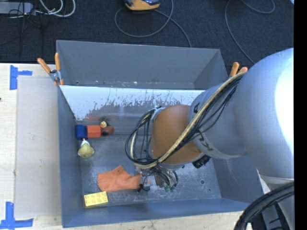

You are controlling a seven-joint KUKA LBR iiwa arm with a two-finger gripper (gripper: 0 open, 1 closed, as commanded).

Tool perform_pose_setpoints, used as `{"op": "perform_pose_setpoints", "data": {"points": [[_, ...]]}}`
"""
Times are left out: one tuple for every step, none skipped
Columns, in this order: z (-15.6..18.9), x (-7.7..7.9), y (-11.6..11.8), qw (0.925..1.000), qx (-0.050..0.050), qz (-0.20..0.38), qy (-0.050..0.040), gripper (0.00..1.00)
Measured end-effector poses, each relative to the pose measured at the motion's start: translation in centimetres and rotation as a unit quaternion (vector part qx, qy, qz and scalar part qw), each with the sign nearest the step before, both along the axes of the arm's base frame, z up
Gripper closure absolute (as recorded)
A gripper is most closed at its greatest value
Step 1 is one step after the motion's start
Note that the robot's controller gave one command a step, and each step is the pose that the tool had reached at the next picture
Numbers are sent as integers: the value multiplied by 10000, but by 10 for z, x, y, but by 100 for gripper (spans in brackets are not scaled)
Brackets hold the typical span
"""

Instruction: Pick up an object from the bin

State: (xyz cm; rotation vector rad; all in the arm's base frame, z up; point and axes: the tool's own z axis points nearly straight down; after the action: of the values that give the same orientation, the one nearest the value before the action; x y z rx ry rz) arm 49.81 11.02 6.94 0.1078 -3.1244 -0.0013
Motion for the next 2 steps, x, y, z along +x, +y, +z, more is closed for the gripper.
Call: {"op": "perform_pose_setpoints", "data": {"points": [[0, 0, 0, 10000, 1, -8, 0, 100], [0, 0, 0, 10000, 1, -12, 0, 100]]}}
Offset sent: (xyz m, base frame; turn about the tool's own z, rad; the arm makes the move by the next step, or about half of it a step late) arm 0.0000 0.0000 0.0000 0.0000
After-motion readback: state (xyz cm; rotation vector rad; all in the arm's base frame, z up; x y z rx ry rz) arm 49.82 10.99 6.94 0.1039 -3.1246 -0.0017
